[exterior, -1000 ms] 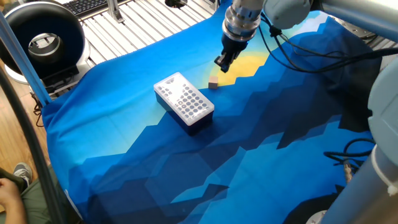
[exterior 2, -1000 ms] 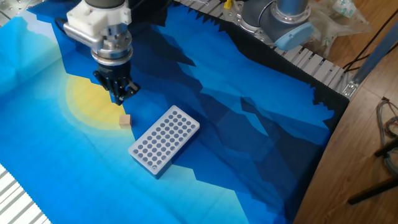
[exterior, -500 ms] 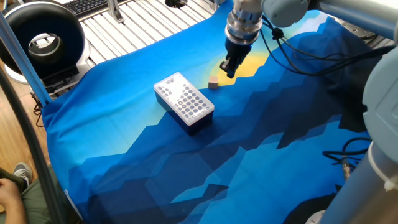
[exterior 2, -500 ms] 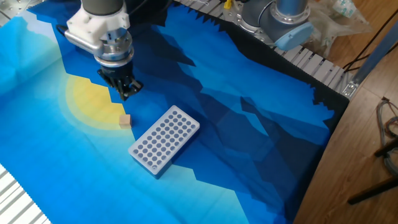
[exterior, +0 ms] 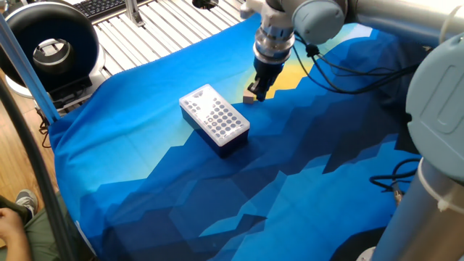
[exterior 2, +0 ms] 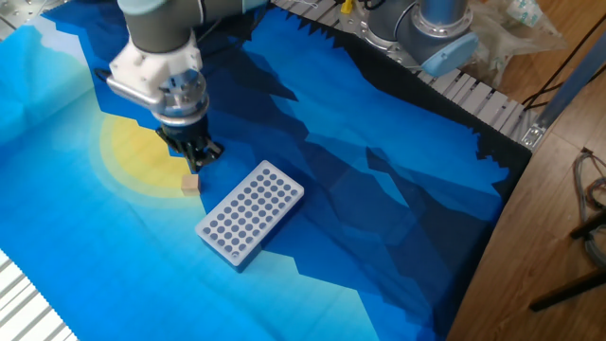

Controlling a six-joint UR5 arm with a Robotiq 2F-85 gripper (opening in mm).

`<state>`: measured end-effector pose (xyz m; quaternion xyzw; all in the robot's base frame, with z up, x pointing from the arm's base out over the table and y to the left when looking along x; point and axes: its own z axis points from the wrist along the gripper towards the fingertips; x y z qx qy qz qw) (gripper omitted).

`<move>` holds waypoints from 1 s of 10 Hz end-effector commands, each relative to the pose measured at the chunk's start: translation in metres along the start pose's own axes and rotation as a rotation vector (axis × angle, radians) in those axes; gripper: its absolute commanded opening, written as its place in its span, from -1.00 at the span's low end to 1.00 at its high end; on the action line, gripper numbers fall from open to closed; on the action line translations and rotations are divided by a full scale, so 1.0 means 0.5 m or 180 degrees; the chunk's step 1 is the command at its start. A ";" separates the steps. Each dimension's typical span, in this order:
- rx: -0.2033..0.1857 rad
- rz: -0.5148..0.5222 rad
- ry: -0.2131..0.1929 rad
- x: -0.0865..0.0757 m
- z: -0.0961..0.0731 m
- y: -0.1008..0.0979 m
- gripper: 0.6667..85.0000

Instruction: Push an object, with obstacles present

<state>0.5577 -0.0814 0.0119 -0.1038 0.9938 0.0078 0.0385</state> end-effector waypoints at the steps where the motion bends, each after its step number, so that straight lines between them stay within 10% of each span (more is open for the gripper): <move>1: 0.0003 -0.0091 0.0008 -0.002 0.018 0.004 -0.99; 10: 0.0143 0.0015 0.0001 -0.063 0.017 0.012 -0.99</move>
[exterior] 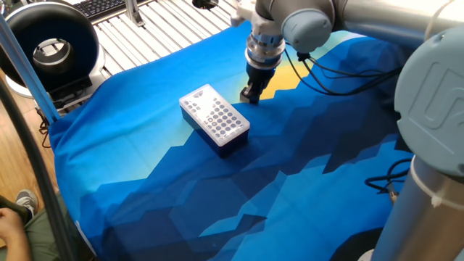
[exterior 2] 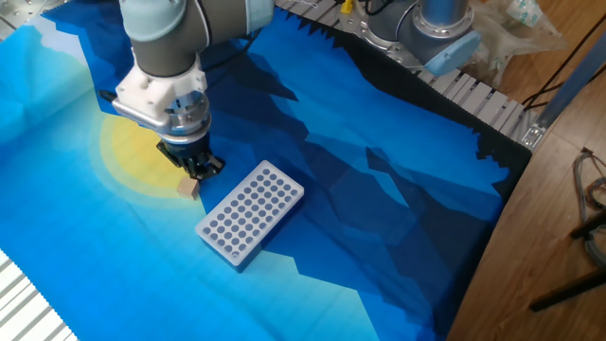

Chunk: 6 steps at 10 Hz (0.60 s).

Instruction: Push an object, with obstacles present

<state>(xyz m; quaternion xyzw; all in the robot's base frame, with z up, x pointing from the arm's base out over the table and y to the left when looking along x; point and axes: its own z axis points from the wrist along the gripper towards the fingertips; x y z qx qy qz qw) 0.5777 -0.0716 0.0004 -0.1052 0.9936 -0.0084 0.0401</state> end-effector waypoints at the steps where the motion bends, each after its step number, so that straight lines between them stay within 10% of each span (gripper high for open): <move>1: 0.0026 0.0019 0.0023 -0.032 -0.020 0.003 -0.99; 6: -0.0106 0.0318 -0.0012 -0.023 -0.018 0.005 -0.99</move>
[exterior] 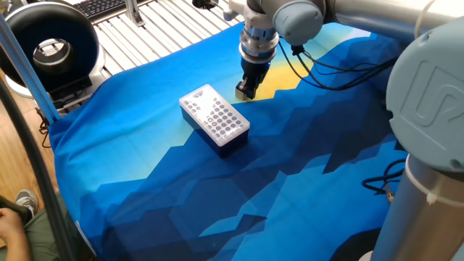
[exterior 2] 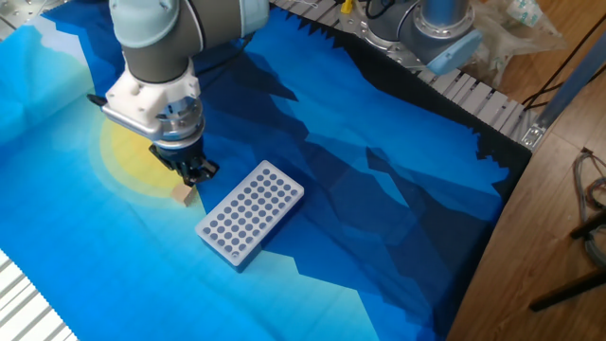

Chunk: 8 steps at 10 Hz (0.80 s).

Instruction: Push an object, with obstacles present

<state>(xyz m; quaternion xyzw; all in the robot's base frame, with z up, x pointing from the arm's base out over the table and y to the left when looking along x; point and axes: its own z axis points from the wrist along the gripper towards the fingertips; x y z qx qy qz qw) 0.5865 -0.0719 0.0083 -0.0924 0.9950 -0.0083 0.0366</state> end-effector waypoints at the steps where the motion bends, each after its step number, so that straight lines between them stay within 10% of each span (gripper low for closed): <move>1: -0.0103 0.0432 -0.0081 -0.013 -0.003 0.008 -0.99; 3: -0.0233 0.0572 -0.0161 -0.028 -0.005 0.028 -0.99; 8: -0.0064 0.0337 -0.0141 -0.082 0.018 0.001 -0.99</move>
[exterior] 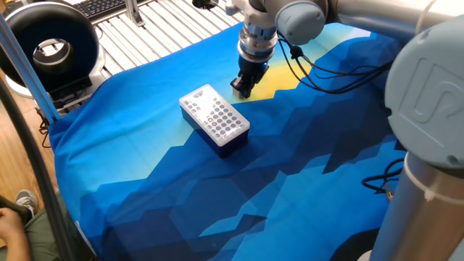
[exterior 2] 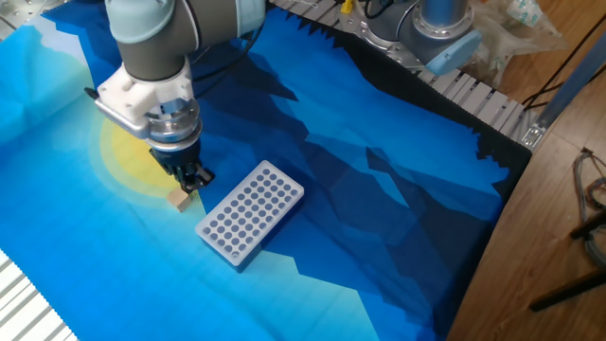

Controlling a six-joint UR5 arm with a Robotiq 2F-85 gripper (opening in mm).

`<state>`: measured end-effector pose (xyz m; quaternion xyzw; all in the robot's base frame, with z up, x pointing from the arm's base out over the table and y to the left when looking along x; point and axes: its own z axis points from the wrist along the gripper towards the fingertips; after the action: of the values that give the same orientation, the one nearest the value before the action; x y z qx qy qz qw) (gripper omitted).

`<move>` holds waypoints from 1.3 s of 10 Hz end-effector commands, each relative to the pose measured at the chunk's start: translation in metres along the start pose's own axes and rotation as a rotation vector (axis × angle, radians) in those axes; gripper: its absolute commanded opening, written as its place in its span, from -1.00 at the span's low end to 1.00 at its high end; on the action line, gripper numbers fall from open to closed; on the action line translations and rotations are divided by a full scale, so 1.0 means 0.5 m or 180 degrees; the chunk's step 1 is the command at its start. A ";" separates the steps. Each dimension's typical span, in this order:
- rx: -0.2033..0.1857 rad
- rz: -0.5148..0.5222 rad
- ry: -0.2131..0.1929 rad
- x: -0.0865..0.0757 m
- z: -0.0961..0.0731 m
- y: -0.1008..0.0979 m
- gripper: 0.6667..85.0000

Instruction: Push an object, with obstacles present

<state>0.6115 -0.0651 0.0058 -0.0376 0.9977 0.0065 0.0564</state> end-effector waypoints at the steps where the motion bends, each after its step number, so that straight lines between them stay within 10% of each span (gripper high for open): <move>1: -0.0034 -0.0052 -0.0013 -0.047 0.016 0.012 -0.99; 7: 0.0062 -0.0253 0.0043 -0.121 -0.002 0.047 -0.99; 13: 0.0371 -0.0502 0.0073 -0.117 -0.036 -0.133 -0.99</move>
<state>0.6677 -0.0935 0.0234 -0.0985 0.9931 -0.0423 0.0474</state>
